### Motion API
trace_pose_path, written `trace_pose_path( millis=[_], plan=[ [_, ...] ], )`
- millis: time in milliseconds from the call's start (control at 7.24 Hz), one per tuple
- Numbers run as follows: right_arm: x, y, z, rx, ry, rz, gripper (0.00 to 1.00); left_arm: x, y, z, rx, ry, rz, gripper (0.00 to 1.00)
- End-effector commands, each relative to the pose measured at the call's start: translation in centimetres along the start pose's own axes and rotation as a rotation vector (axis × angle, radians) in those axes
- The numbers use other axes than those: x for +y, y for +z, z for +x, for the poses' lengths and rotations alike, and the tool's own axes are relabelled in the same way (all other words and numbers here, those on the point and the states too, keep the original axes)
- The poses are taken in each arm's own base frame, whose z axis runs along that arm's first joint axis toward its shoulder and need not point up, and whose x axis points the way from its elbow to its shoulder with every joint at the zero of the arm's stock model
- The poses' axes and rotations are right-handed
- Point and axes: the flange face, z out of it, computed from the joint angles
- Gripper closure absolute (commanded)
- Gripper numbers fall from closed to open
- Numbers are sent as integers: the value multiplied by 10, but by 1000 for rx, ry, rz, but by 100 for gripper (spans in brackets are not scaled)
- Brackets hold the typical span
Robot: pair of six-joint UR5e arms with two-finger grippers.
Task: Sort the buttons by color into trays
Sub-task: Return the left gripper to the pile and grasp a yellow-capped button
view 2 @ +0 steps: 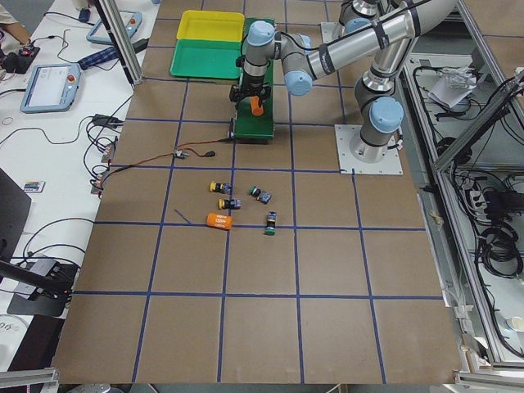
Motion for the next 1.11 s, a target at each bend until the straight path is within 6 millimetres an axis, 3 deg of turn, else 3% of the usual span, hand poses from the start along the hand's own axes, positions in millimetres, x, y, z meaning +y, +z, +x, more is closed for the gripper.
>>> trace_pose_path(
  millis=[0, 138, 415, 691, 967],
  plan=[
    [0, 0, 0, 0, 2, 0, 0, 91, -2, -50, -48, -357, -40, 0],
    [0, 0, 0, 0, 5, 0, 0, 144, 20, -71, -31, -509, -53, 0],
    [0, 0, 1, 0, 5, 0, 0, 177, 55, -102, -13, -663, -34, 0],
    [0, 0, 1, 0, 6, 0, 0, 190, 98, -154, 26, -848, -20, 0],
    [0, 0, 1, 0, 6, 1, 0, 193, 145, -161, 90, -917, -34, 1]
  ],
)
